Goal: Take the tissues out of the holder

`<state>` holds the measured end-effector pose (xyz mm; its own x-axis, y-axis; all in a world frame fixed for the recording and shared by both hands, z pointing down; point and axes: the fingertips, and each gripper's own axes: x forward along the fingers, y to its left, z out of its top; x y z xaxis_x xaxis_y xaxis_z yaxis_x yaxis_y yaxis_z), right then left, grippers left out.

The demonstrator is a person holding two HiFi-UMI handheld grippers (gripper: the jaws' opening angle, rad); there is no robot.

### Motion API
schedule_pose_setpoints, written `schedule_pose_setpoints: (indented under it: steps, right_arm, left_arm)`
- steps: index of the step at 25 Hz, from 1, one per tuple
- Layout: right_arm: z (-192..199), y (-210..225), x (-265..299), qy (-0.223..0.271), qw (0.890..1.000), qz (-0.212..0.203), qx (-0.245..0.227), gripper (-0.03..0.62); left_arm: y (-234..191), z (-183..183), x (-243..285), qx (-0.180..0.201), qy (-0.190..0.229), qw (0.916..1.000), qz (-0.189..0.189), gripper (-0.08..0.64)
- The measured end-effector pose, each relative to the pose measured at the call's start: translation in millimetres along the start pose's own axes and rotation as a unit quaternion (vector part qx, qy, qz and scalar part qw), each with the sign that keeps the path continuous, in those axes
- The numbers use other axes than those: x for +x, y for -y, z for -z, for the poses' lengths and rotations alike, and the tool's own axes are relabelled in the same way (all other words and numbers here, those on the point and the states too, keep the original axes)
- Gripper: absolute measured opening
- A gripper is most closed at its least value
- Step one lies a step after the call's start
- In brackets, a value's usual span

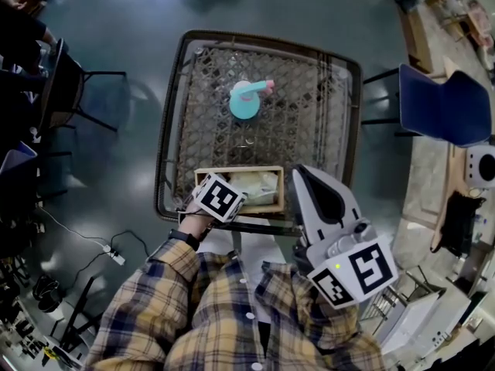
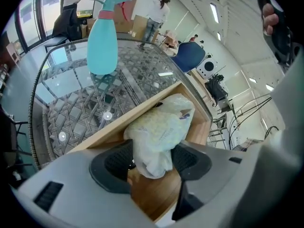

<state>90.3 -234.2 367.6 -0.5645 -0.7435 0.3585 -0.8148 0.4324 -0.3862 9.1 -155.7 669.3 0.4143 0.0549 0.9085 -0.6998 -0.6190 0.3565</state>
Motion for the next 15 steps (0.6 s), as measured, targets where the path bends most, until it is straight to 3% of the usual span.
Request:
schedule_pose_setpoints:
  steps: [15]
  right_arm:
    - [0, 10, -8, 0.005, 1.000, 0.007, 0.010, 0.009]
  left_arm:
    - [-3, -4, 20, -0.014, 0.003, 0.9997, -0.020, 0.225]
